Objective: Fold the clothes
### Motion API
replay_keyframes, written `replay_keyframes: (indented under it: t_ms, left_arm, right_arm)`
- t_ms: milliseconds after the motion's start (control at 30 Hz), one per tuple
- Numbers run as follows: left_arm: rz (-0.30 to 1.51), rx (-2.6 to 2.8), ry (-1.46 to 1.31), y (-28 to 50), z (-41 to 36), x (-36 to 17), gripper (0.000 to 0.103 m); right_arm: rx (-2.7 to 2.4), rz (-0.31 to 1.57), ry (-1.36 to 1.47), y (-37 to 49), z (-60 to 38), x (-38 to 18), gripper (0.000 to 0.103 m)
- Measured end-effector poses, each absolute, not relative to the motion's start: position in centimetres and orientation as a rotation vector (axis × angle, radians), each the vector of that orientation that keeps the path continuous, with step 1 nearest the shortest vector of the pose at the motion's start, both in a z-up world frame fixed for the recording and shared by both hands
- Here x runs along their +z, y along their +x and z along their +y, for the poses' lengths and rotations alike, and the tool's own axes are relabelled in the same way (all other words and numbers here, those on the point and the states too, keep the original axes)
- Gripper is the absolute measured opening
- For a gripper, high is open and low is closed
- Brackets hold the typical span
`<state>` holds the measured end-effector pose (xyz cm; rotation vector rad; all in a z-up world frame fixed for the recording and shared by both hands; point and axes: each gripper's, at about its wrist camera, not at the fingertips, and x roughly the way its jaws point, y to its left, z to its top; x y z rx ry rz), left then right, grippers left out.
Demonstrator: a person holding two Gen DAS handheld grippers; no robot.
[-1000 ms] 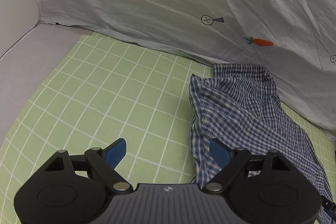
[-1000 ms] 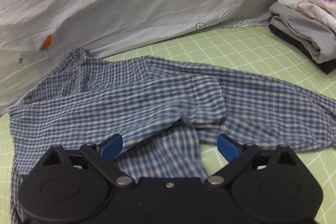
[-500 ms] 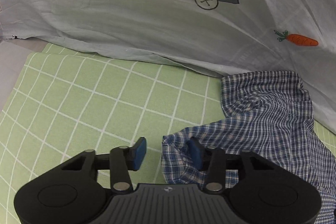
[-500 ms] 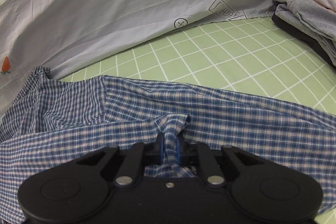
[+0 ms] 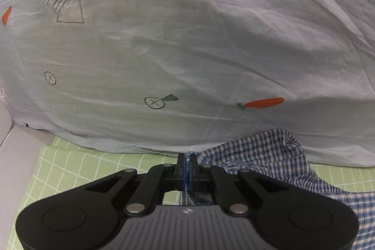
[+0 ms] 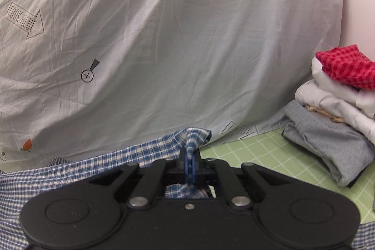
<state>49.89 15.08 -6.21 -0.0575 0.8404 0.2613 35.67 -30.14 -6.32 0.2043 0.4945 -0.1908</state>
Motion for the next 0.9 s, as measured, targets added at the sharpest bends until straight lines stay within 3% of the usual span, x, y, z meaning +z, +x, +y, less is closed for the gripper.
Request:
replay_keyframes:
  t_ms: [267,433,667,733,800,900]
  left_arm:
    - [0.967,0.268,0.104,52.6,10.4,-13.6,0.005]
    - [1.003,0.282,0.15,53.5,10.3,-16.8,0.01]
    - [0.991,0.303,0.204,53.8,11.2,-17.2,0.043]
    - [0.988,0.302,0.152,53.1,12.2,-16.1,0.052]
    - [0.972,0.298,0.093,51.9,13.3,-14.7,0.067]
    - [0.921,0.307,0.056,48.5,14.3,-12.6,0.081]
  right_arm:
    - [-0.257,0.677,0.22,37.7,-33.3,-12.6,0.004]
    - [-0.287,0.753,0.261,38.3,-34.5,-16.0,0.004]
    - [-0.32,0.793,0.29,38.5,-35.1,-18.4,0.015]
    - [-0.337,0.807,0.277,38.7,-35.3,-18.2,0.029]
    - [-0.359,0.818,0.277,38.7,-35.5,-17.9,0.041]
    - [-0.362,0.814,0.31,38.0,-35.9,-17.7,0.046]
